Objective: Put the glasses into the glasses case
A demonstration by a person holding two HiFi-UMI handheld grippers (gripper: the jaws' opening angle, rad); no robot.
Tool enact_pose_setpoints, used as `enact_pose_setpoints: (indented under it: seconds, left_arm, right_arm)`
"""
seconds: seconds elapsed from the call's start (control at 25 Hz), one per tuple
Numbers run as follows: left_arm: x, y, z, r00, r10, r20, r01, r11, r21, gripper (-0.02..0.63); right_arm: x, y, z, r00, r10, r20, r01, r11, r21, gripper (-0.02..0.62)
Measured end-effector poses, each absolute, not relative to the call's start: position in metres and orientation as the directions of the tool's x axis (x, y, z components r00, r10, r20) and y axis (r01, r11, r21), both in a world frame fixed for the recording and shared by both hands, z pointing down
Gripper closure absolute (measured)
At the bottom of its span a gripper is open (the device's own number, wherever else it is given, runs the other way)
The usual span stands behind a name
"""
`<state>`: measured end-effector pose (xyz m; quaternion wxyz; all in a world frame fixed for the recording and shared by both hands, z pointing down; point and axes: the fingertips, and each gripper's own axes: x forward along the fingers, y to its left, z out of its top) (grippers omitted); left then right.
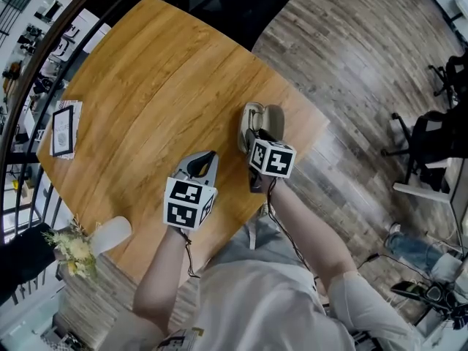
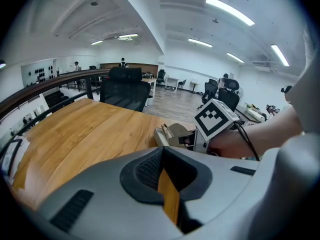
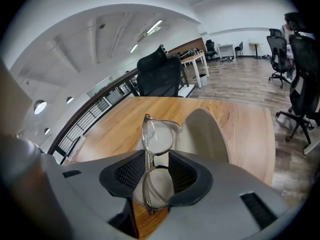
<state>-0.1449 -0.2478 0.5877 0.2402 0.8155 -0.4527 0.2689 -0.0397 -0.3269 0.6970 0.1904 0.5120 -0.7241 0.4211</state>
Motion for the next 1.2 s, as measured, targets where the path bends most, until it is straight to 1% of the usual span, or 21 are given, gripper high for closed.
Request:
enact_pose_setpoints:
  seconds: [0.24, 0.36, 0.6, 0.76, 0.84, 0.96, 1.2]
  left_arm:
    - [-0.153, -0.237, 0.601, 0.436, -0.587, 0.682, -0.871, -0.465, 0.157, 0.589]
    - [-0.152, -0.236, 0.601, 0.435, -0.585, 0.685, -0.872, -0.463, 0.158, 0.589]
    - [-0.143, -0.233, 0.597, 0.442, -0.582, 0.683, -0.866, -0.477, 0.153, 0.589]
    - [-0.138, -0.234, 0.579, 0.444, -0.609, 0.658, -0.866, -0.48, 0.14, 0.589]
    - [-0.137, -0.237, 0.564, 0.442, -0.632, 0.636, -0.868, -0.48, 0.126, 0.589]
    - [-0.138, -0.241, 0.537, 0.434, -0.672, 0.6, -0.873, -0.477, 0.098, 0.589]
    - [-0.136, -0.246, 0.473, 0.41, -0.753, 0.515, -0.886, -0.462, 0.03, 0.589]
  right_arm:
    - [-0.055, -0.324, 0.707, -0.426, -0.527, 0.736, -0.897, 0.139, -0.42, 0.423]
    - [-0.057, -0.327, 0.705, -0.438, -0.52, 0.734, -0.894, 0.165, -0.417, 0.419]
    - [-0.049, -0.329, 0.685, -0.457, -0.543, 0.704, -0.889, 0.242, -0.39, 0.408]
    - [-0.036, -0.332, 0.646, -0.48, -0.583, 0.656, -0.877, 0.313, -0.364, 0.411]
    - [-0.035, -0.333, 0.62, -0.519, -0.587, 0.621, -0.853, 0.4, -0.335, 0.437]
    - [-0.032, -0.333, 0.577, -0.561, -0.602, 0.567, -0.817, 0.512, -0.264, 0.458]
    - [-0.015, -0.322, 0.482, -0.605, -0.672, 0.426, -0.787, 0.587, -0.19, 0.516]
